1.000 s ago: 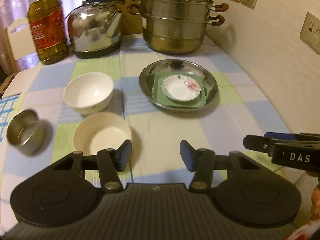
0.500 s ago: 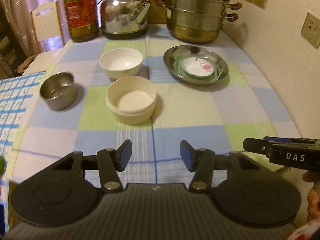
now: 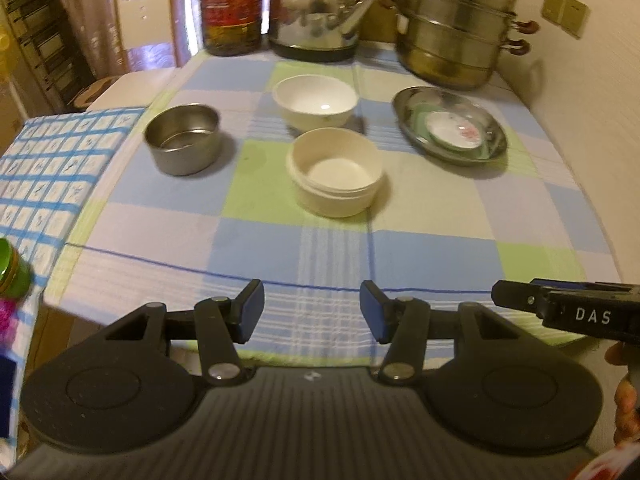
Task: Organize plates and bowls
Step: 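Move both grippers forward to the rim of the large cream bowl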
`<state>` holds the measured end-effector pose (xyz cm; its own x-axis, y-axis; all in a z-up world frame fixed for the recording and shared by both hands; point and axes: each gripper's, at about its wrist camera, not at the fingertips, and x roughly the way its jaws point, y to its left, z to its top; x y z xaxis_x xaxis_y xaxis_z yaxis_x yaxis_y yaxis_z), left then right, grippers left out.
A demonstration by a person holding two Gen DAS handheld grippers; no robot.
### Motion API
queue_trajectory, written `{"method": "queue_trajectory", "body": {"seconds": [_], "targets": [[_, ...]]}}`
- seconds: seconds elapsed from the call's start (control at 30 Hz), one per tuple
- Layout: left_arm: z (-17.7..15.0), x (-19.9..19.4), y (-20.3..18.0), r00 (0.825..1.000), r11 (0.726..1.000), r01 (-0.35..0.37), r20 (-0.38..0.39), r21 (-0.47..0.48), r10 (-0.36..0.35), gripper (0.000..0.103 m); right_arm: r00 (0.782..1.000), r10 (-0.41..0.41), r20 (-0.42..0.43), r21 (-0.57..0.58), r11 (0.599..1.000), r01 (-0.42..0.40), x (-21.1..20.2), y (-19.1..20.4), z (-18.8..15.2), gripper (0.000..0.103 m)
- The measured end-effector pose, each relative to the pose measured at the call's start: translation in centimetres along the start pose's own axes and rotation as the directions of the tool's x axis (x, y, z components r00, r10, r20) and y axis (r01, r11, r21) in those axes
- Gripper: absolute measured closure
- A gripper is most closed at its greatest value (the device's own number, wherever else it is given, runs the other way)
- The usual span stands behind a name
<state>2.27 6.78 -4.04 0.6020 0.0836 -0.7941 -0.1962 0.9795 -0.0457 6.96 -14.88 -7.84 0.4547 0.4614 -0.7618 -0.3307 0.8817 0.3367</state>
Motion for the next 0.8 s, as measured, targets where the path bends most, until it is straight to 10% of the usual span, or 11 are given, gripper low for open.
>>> {"method": "queue_trajectory", "body": {"seconds": [0.8], "targets": [[3.6,5.8,5.7,0.995,1.0,0.002,-0.096,0.008,-0.002,0.054,0.996,-0.023,-0.09,0.034,0.999,0.026,6.7,3.7,2.9,0.048]]}}
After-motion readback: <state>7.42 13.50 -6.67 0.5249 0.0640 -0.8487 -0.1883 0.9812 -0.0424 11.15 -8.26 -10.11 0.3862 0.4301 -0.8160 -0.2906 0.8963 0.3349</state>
